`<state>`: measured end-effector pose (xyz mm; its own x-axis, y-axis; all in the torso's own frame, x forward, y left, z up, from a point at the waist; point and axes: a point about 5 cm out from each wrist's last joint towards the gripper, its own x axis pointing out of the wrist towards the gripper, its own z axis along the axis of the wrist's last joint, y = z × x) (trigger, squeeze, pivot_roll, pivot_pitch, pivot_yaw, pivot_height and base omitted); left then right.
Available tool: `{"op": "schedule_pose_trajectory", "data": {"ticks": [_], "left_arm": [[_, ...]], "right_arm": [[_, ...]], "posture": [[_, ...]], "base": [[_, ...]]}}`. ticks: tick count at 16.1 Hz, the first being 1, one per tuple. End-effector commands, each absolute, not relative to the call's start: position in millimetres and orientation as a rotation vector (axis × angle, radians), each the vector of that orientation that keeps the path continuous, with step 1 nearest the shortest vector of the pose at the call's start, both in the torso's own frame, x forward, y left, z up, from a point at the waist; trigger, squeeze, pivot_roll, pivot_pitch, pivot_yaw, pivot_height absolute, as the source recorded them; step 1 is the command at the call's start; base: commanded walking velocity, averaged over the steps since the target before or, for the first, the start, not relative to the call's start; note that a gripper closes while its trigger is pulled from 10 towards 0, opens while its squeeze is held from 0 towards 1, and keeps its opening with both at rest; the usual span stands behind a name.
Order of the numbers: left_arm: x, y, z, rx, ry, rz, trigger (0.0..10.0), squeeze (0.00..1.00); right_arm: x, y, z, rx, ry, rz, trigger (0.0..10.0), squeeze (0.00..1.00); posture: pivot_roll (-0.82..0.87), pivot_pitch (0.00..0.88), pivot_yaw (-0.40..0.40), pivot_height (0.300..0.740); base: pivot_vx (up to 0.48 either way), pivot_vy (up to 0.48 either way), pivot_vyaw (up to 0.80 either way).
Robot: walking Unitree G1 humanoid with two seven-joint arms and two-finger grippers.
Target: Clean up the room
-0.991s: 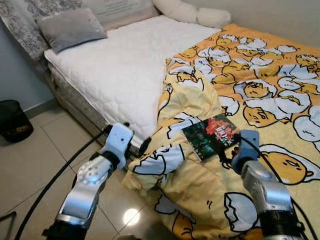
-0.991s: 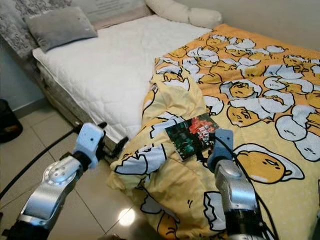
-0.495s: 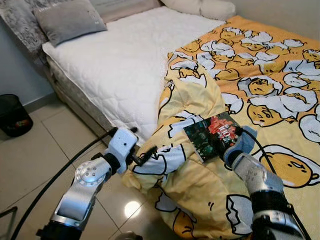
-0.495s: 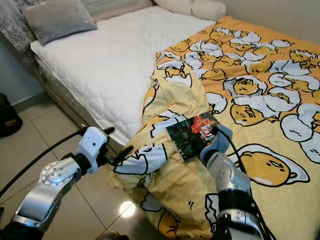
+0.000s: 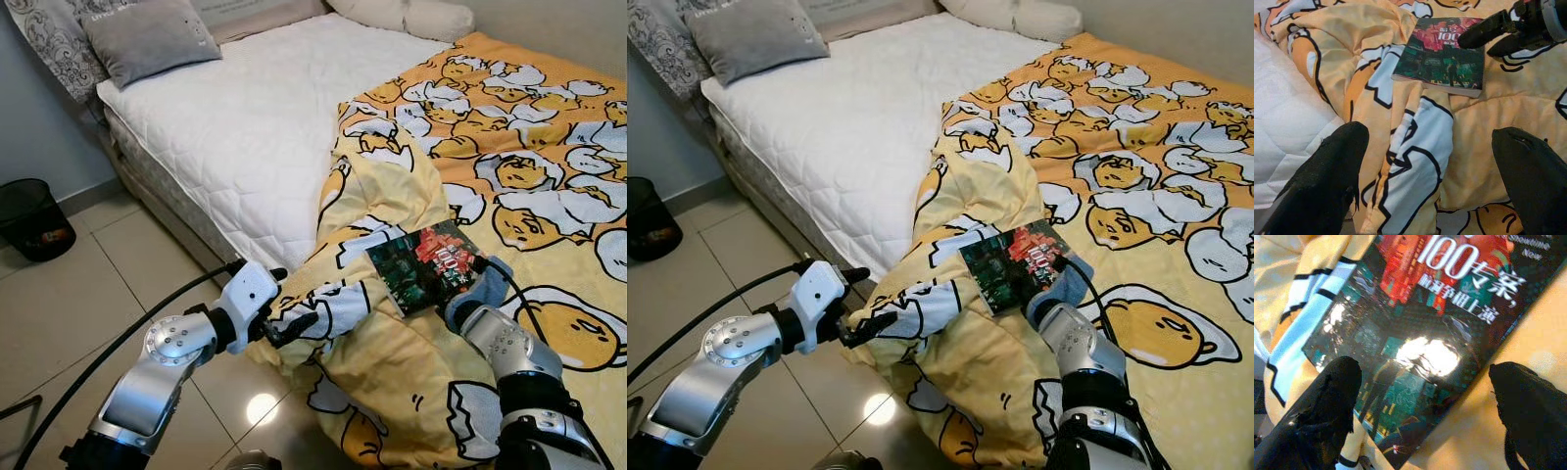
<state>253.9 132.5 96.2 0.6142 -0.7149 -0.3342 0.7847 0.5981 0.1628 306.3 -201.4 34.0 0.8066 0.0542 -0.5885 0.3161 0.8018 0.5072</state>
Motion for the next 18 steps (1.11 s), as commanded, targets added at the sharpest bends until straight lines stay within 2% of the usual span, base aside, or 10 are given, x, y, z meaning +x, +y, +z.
{"op": "schedule_pose_trajectory", "data": {"ticks": [1, 9, 13, 15, 18], "left_arm": [[253.4, 130.0, 100.6, 0.315, 0.234, -0.899, 10.0, 0.95], [250.8, 133.4, 101.0, 0.323, 0.250, -0.912, 10.0, 0.95], [250.8, 136.2, 101.8, 0.333, 0.260, -0.920, 10.0, 0.94], [250.5, 136.4, 102.1, 0.340, 0.267, -0.933, 10.0, 0.95], [250.9, 136.6, 102.7, 0.352, 0.270, -0.939, 10.0, 0.95]], "right_arm": [[309.0, -201.8, 34.2, 0.652, 0.629, -0.152, 10.0, 0.00], [314.4, -196.5, 27.3, 0.854, 0.584, -0.175, 10.0, 0.00], [309.6, -189.4, 14.0, 0.890, 0.630, -0.193, 10.0, 0.00], [297.3, -188.6, -2.8, 0.874, 0.660, -0.238, 10.0, 0.00], [295.4, -189.9, -5.5, 0.912, 0.608, -0.270, 10.0, 0.00]], "posture": [[0.06, 0.000, 0.025, 0.740], [0.08, 0.000, 0.039, 0.740], [0.08, 0.000, 0.051, 0.740], [0.09, 0.000, 0.062, 0.740], [0.10, 0.000, 0.068, 0.740]], "base": [[0.000, 0.000, 0.00], [0.000, 0.000, 0.00], [0.000, 0.000, 0.00], [0.000, 0.000, 0.00], [0.000, 0.000, 0.00]]}}
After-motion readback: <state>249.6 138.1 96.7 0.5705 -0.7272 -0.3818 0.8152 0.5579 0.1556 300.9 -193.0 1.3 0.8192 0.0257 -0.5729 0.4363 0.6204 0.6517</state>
